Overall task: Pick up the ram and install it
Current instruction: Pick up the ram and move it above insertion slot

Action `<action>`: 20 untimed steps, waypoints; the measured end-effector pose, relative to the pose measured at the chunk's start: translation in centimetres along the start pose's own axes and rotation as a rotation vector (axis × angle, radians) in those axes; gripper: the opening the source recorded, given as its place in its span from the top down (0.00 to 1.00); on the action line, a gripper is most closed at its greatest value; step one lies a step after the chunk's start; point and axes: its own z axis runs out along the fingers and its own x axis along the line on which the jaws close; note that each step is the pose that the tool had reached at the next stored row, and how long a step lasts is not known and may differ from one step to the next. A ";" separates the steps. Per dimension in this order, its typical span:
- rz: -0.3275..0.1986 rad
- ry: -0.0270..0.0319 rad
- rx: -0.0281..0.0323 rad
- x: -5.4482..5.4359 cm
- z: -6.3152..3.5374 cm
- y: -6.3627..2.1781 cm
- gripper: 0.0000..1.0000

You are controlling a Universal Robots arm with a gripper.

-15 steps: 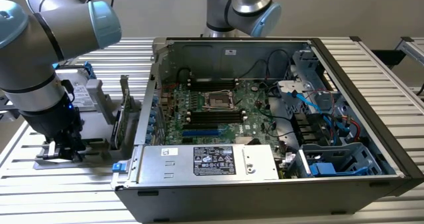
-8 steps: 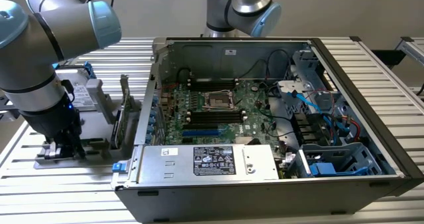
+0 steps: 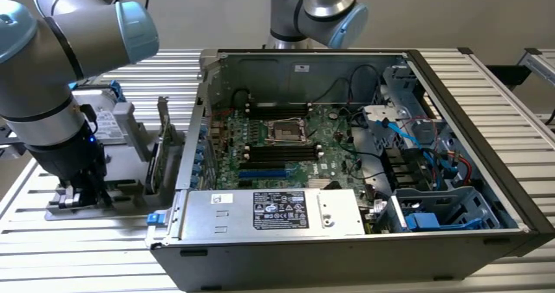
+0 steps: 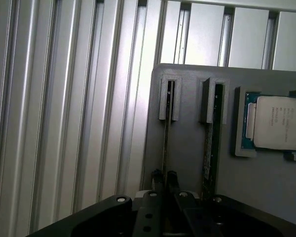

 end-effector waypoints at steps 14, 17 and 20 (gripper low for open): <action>0.000 0.0000 0.0000 0.0 -0.40 0.02 0.86; 0.000 0.0000 0.0000 0.0 -0.71 0.03 0.86; 0.000 -0.0001 0.0002 0.0 -1.05 0.04 0.86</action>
